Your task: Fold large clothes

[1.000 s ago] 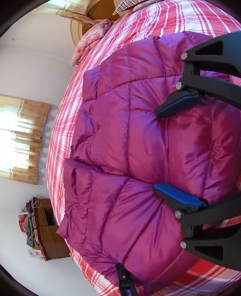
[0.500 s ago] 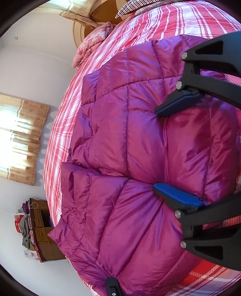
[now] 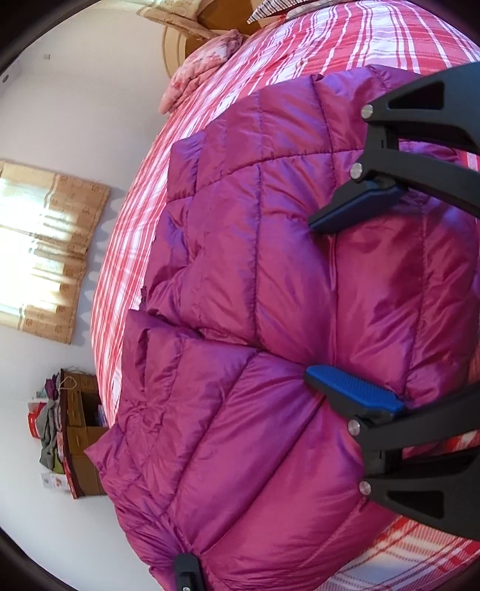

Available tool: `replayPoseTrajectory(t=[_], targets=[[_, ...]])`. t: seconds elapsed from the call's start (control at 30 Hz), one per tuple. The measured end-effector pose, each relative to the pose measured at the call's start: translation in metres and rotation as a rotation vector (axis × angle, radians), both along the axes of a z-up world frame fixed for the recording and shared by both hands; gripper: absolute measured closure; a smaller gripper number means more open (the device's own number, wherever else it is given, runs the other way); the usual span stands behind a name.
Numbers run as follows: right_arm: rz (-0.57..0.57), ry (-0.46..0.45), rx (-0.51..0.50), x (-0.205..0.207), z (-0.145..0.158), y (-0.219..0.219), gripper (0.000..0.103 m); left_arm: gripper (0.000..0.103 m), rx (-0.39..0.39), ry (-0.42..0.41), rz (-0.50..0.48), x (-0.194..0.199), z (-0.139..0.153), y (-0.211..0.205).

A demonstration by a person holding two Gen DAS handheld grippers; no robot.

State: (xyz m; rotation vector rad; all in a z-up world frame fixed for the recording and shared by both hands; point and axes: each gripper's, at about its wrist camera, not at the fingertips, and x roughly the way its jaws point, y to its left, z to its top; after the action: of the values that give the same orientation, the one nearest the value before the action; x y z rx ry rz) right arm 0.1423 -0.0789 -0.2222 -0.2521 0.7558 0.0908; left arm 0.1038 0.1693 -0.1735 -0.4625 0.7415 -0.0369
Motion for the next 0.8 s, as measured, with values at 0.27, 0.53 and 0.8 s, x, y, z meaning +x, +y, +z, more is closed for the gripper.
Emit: replayPoseTrajectory(t=[0.27, 0.53, 0.8], targets=[[0.041, 0.033, 0.157, -0.003, 0.021, -0.040, 0.026, 0.095, 0.061, -0.023, -0.012, 0.001, 0.026, -0.013], [-0.108, -0.079, 0.239, -0.014, 0.054, -0.122, 0.022, 0.095, 0.195, -0.158, -0.097, 0.001, 0.095, -0.076], [-0.358, -0.092, 0.289, -0.013, 0.050, -0.226, 0.022, 0.095, 0.370, -0.272, -0.305, 0.005, 0.128, -0.211]])
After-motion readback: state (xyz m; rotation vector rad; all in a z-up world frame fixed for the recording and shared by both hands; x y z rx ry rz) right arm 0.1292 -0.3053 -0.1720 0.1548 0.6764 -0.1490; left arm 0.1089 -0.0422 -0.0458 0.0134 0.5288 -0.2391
